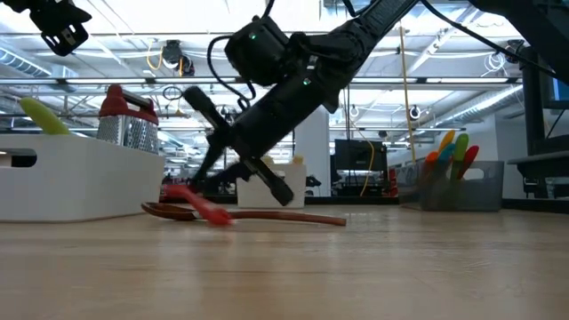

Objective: Pick & Place Kitchen Items
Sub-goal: Put the red serving spoon into the bottom white bin

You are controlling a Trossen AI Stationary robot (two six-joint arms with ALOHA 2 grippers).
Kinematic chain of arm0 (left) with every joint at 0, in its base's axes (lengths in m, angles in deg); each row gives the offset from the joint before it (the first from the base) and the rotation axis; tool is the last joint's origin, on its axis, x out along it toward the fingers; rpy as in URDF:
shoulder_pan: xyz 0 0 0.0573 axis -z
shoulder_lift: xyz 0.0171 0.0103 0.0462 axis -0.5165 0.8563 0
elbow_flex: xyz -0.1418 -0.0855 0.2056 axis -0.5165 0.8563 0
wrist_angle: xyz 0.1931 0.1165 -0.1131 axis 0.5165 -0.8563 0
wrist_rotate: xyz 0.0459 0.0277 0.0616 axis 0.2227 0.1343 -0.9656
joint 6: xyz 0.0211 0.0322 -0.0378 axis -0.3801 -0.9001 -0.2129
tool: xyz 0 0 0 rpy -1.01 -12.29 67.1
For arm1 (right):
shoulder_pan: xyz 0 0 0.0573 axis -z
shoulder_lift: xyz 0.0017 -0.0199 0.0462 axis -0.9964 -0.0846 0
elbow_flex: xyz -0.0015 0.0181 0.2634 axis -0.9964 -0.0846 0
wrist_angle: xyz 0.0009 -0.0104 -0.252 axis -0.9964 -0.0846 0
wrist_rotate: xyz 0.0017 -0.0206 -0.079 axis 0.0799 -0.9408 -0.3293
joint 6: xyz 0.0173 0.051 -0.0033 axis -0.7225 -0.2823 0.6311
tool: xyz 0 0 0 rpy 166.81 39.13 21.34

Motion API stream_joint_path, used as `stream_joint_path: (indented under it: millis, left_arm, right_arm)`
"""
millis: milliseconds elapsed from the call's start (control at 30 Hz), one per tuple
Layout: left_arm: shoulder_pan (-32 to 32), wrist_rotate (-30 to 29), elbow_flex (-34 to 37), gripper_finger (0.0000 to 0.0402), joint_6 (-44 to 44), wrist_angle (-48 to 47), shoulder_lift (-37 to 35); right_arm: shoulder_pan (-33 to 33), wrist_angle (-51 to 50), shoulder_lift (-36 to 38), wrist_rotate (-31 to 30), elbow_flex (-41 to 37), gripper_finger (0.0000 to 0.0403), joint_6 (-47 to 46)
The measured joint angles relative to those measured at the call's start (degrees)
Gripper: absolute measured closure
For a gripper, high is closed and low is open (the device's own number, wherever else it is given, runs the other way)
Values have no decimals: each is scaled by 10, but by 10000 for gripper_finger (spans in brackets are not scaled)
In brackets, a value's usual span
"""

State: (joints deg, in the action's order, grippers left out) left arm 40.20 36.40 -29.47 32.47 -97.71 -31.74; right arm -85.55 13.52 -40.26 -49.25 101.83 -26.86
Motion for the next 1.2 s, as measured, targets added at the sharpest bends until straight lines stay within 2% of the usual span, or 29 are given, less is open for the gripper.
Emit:
stream_joint_path:
  millis: [167,500,800,967,1067,1200]
  left_arm:
    - [0,0,0,231,0,0,0]
    - [0,1,0,231,4,0,0]
    - [0,3,0,231,17,0,0]
    - [0,3,0,231,56,1,2]
    - [0,2,0,231,74,8,12]
    - [0,2,0,231,75,65,47]
  right_arm:
    - [0,67,3,13,0,401,-24]
    - [0,45,68,45,-1,402,-18]
    - [0,40,154,60,0,402,45]
    - [0,49,196,55,0,402,91]
    - [0,82,211,41,0,402,118]
    - [1,142,223,40,0,403,158]
